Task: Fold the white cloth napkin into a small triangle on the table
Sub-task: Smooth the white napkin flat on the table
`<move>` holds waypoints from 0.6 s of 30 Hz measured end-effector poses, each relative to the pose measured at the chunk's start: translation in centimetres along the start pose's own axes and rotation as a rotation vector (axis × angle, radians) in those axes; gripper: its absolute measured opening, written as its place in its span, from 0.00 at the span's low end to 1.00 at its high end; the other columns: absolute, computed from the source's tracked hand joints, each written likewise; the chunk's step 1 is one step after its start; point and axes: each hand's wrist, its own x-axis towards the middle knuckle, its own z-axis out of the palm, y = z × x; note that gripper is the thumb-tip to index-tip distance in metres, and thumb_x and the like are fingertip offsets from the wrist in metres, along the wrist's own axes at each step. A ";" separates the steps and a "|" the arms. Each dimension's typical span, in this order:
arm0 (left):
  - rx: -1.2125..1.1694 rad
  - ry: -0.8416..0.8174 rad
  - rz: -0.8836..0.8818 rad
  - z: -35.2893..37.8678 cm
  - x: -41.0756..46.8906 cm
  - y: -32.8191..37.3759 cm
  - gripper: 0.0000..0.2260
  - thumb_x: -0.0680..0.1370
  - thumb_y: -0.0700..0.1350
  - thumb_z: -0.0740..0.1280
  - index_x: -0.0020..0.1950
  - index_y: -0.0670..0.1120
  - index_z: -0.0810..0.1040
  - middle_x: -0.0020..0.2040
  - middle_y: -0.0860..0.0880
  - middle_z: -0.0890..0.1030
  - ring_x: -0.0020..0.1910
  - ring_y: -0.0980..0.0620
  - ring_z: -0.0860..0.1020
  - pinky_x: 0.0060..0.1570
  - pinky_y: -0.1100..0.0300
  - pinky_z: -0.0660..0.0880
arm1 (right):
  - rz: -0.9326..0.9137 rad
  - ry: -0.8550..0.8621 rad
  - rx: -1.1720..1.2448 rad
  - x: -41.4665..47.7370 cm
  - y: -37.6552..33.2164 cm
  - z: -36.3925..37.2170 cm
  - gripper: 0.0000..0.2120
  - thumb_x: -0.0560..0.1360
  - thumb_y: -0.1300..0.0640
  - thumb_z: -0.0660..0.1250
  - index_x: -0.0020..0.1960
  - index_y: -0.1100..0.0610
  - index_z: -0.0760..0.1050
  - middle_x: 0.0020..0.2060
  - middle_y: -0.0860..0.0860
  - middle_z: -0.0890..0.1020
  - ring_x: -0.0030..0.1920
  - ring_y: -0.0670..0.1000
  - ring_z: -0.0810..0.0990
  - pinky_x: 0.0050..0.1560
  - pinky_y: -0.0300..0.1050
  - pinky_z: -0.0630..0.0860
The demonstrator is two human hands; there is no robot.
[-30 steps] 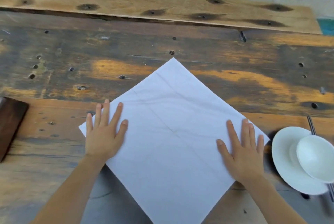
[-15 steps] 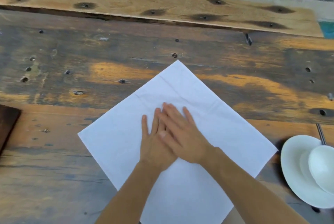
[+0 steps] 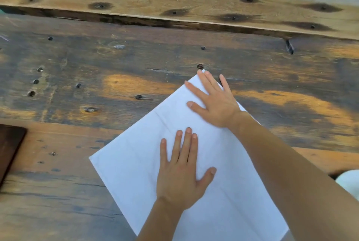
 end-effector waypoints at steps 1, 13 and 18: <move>0.001 0.008 0.000 0.0 0.0 0.0 0.39 0.81 0.68 0.54 0.83 0.42 0.57 0.84 0.45 0.56 0.84 0.44 0.52 0.78 0.34 0.52 | 0.007 -0.006 -0.010 0.2 0.2 -0.1 0.30 0.81 0.31 0.43 0.81 0.37 0.48 0.83 0.52 0.46 0.82 0.52 0.42 0.79 0.65 0.41; 0.045 0.085 -0.082 0.1 1.7 -1.6 0.28 0.84 0.57 0.51 0.83 0.49 0.58 0.84 0.44 0.57 0.83 0.38 0.55 0.76 0.29 0.52 | 0.197 0.007 0.333 -8.6 -7.9 0.3 0.32 0.80 0.33 0.34 0.82 0.42 0.48 0.83 0.51 0.44 0.82 0.52 0.39 0.78 0.62 0.35; 0.035 0.037 -0.157 -0.1 1.9 -3.6 0.28 0.84 0.62 0.47 0.84 0.58 0.52 0.85 0.48 0.51 0.84 0.41 0.49 0.79 0.34 0.48 | 0.254 0.024 0.119 -14.4 -5.0 2.5 0.30 0.82 0.35 0.46 0.81 0.44 0.56 0.82 0.56 0.53 0.82 0.57 0.51 0.78 0.66 0.46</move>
